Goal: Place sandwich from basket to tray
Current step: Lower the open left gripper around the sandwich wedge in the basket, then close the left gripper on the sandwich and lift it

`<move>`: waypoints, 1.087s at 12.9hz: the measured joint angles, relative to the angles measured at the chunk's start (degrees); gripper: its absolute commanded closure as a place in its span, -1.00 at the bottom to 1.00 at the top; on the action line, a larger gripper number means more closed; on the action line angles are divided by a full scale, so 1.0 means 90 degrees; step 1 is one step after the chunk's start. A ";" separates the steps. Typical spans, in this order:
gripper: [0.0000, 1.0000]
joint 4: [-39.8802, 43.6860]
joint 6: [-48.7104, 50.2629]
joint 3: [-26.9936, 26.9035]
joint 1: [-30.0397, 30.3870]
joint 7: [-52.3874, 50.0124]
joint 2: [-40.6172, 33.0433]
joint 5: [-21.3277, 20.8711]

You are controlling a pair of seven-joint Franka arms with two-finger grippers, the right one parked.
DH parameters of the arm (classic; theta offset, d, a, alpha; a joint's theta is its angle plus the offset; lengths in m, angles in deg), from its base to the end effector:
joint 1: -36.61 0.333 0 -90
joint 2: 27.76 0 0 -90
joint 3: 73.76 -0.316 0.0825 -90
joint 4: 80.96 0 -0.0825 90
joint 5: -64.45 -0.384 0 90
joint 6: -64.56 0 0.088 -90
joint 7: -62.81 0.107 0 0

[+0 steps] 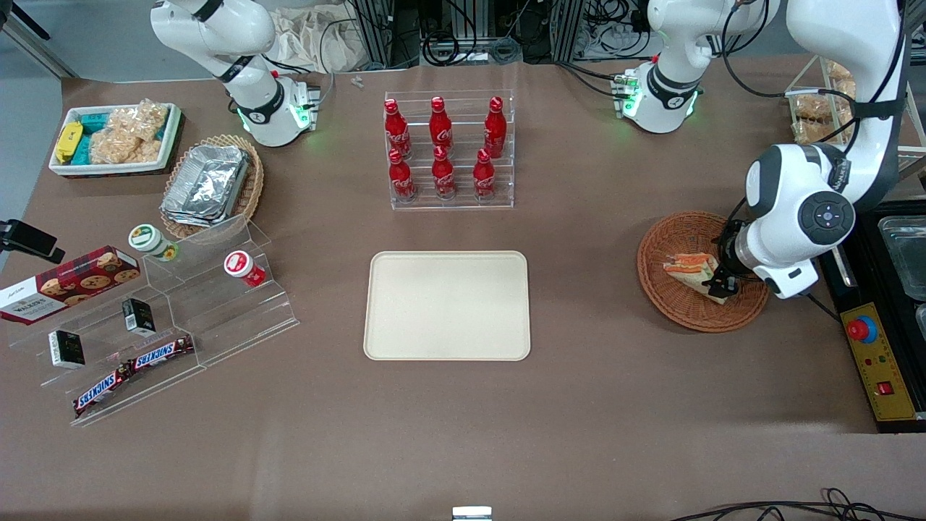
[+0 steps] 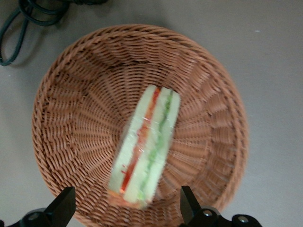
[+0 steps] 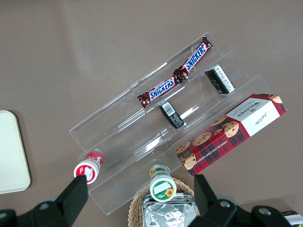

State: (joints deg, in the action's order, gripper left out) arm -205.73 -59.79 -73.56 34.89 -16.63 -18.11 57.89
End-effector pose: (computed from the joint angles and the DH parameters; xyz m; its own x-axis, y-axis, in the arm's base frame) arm 0.5343 -0.0135 0.3003 0.2907 0.9557 0.0471 0.9420 -0.2772 -0.1893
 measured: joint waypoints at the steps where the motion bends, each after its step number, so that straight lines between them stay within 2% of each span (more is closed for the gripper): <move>1: -1.00 -0.0061 -0.0024 -0.0021 0.0000 0.0000 0.0000 -0.0018; 9: -0.98 -0.0647 -0.0750 -0.0058 0.0000 0.0000 0.0000 -0.0029; 10: -0.70 -0.0732 -0.0868 -0.0058 0.0000 0.0000 0.0000 -0.0029; 11: -0.13 -0.0789 -0.0940 -0.0058 0.0000 -0.0001 0.0002 -0.0029; 12: 0.70 -0.0811 -0.0980 -0.0058 0.0000 0.0000 0.0009 -0.0029; 13: 1.00 -0.0814 -0.1005 -0.0058 0.0000 -0.0001 0.0014 -0.0029; 14: 1.00 -0.0813 -0.1032 -0.0061 0.0000 -0.0006 0.0014 -0.0029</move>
State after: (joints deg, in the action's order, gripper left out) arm -213.05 -69.07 -74.10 34.89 -16.68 -17.99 57.63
